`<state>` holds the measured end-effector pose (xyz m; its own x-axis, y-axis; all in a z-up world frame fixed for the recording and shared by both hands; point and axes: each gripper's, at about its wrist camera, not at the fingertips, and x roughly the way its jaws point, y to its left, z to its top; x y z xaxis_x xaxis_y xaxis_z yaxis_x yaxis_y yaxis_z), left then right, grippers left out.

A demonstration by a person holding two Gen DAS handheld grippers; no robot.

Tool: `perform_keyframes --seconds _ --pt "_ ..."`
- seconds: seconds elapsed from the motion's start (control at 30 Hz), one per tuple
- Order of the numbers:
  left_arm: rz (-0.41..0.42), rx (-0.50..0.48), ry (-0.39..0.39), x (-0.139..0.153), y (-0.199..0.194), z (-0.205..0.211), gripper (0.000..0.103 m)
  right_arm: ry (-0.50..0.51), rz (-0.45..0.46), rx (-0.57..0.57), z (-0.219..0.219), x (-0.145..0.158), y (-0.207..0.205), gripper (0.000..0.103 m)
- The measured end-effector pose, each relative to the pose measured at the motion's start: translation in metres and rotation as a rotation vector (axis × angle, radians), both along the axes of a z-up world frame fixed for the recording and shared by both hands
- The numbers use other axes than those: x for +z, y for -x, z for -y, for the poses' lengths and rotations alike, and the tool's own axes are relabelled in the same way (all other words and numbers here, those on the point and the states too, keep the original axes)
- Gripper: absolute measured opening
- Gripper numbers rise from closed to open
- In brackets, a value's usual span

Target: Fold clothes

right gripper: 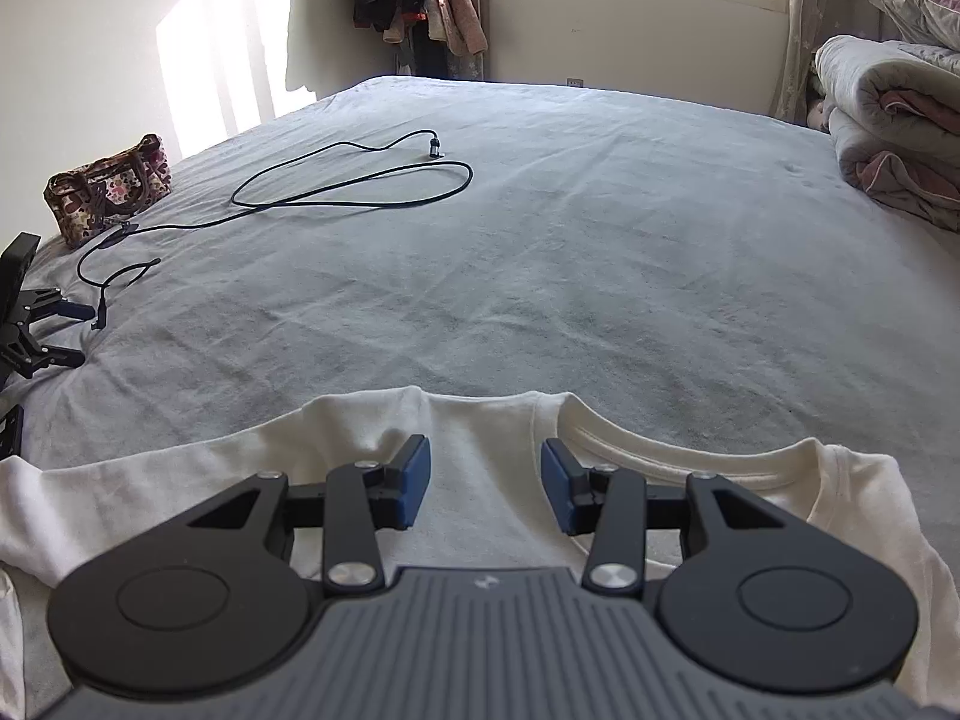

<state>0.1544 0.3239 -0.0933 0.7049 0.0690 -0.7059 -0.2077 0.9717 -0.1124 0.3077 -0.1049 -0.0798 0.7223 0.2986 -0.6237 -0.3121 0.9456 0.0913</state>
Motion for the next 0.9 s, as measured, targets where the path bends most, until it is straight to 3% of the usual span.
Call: perform_keyframes --seconds 0.17,0.37,0.47,0.6,0.7,0.9 --pt "0.028 0.044 -0.021 0.003 0.002 0.001 0.005 -0.045 -0.005 0.0 -0.005 -0.001 -0.001 0.045" --pt "0.159 0.117 -0.023 0.022 0.007 -0.006 0.003 -0.04 -0.013 0.004 -0.015 -0.009 -0.006 0.045" --pt "0.189 0.169 -0.043 0.026 0.003 -0.009 0.004 -0.041 -0.016 0.008 -0.019 -0.013 -0.009 0.036" --pt "0.201 0.228 -0.066 0.021 -0.005 -0.011 0.004 -0.042 -0.019 0.011 -0.025 -0.022 -0.015 0.027" --pt "0.21 0.264 -0.128 0.016 -0.009 -0.009 0.004 -0.036 -0.035 0.016 -0.033 -0.03 -0.021 0.026" --pt "0.143 0.304 -0.138 0.004 -0.018 -0.015 0.004 -0.044 -0.048 -0.001 -0.033 -0.027 -0.023 0.025"
